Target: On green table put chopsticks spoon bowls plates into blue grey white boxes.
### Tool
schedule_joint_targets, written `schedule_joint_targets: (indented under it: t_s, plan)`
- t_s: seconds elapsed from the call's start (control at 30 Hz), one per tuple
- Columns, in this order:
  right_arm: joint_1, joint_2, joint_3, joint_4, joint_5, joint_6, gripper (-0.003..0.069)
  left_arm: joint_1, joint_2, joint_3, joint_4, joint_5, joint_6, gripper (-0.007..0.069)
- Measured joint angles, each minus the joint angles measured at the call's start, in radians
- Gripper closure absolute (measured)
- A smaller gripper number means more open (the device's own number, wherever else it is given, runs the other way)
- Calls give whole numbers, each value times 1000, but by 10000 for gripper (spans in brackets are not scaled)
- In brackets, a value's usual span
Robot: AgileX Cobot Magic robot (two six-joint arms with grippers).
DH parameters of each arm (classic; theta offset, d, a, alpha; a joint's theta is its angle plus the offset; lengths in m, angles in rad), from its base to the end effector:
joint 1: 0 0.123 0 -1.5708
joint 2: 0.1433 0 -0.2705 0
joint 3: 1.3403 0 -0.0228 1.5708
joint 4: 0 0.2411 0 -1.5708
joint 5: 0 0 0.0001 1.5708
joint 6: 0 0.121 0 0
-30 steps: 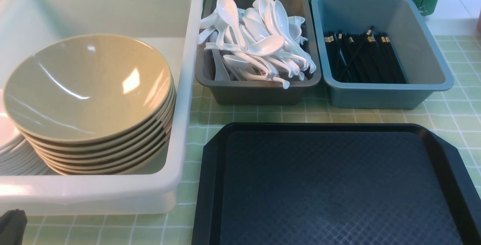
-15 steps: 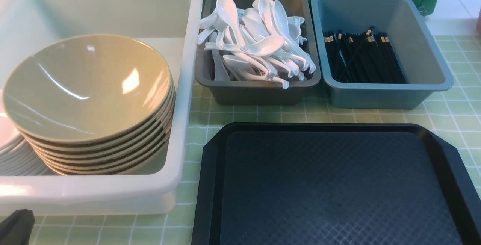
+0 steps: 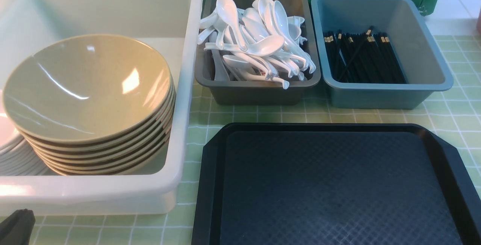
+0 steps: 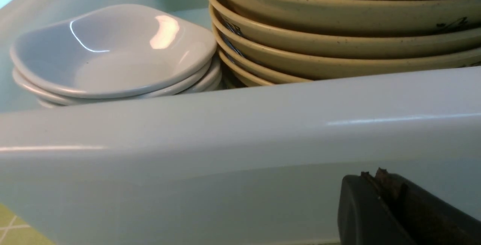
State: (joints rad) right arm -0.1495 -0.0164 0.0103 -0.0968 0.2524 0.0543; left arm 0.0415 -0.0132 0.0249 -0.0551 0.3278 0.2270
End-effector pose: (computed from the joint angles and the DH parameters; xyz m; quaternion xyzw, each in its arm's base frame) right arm 0.0876 -0.0162 0.1833 0.0497 0.7591 -0.0704 0.6453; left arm 0.0876 0.0015 0.1688 0.0581 0.7882 0.0592 0.6099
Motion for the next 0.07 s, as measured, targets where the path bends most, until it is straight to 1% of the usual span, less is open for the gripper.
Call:
schedule_joint_targets:
  t_s: [0.07]
  plan:
    - [0, 0, 0, 0, 0, 0, 475, 0, 0, 0, 0, 0, 0, 625]
